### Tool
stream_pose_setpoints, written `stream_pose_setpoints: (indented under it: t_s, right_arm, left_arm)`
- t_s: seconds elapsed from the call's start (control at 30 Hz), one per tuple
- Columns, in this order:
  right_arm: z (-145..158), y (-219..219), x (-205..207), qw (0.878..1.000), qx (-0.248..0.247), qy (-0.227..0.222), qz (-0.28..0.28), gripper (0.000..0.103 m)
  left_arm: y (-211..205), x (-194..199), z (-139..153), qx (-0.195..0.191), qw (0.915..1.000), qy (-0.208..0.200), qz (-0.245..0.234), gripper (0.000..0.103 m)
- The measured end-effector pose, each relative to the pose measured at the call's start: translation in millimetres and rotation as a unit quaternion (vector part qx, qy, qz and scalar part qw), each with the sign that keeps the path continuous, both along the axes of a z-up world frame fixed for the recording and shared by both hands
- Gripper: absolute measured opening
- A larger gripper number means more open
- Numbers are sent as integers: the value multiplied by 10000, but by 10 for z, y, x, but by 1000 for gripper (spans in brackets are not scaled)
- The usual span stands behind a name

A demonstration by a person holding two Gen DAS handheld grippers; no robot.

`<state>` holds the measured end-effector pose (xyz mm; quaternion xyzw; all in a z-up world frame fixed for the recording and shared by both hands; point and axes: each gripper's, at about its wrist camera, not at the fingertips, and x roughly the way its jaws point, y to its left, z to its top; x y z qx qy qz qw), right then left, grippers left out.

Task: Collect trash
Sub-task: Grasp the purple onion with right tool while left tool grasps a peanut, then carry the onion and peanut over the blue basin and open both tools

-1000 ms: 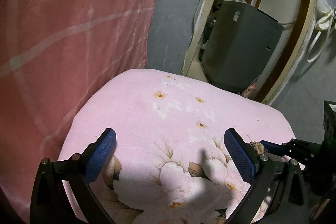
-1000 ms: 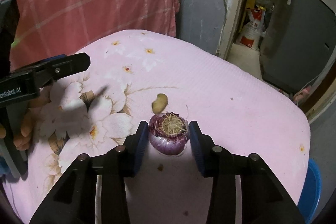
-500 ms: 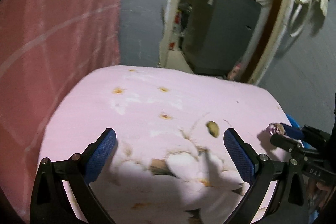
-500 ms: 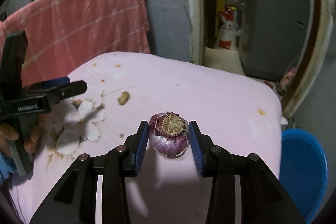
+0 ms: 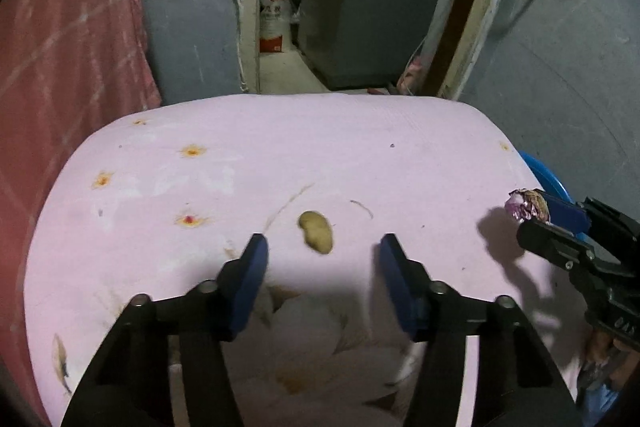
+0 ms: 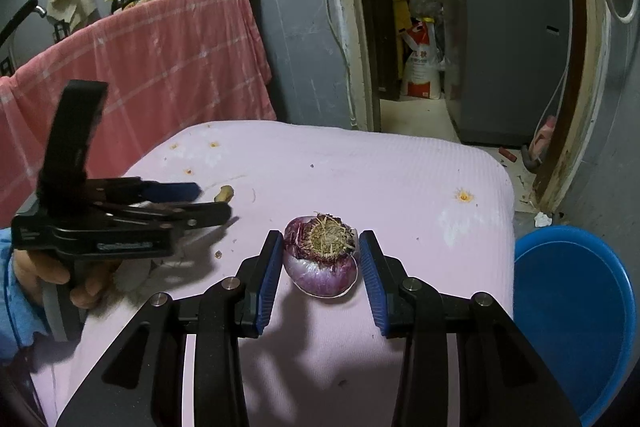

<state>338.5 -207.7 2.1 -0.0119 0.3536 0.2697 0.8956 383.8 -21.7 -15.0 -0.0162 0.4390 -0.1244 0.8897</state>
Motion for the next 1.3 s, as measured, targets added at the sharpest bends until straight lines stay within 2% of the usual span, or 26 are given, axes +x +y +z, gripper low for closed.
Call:
stream_pose_setpoints:
  t_s: [0.07, 0.2, 0.4, 0.63, 0.7, 0.8, 0.97, 1.2, 1.3]
  right_arm:
    - [-4, -11, 2, 10000, 22, 14, 13, 37]
    - [-14, -39, 3, 10000, 77, 36, 12, 37]
    - [-20, -29, -9, 10000, 51, 36, 12, 37]
    - [-17, -43, -19, 9999, 125, -11, -41, 37]
    - [6, -79, -54, 9996, 226, -124, -103, 36]
    - [83, -169, -136, 9982, 412, -379, -227, 36]
    - [291, -352, -290, 9924, 788, -831, -448, 36]
    - [653, -658, -555, 9751, 1162, -1685, -853, 37]
    - [748, -778, -642, 9685, 1146, -1953, -1040, 37]
  left_arm:
    - [-38, 0, -30, -32, 10000, 59, -56, 36]
    - [-31, 35, -33, 43, 9999, 121, -27, 30]
    - [88, 55, -34, -179, 9994, 218, 180, 10]
    - [114, -22, 26, -285, 9991, 90, 287, 9]
    - [117, -110, 78, -364, 9987, -115, 340, 9]
    - [98, -291, 235, -489, 9959, -653, 388, 9]
    - [-15, -602, 538, -906, 9836, -1509, 393, 9]
    - [-437, -931, 900, -898, 9647, -2469, 198, 9]
    - [-660, -988, 1016, -924, 9589, -2681, 83, 9]
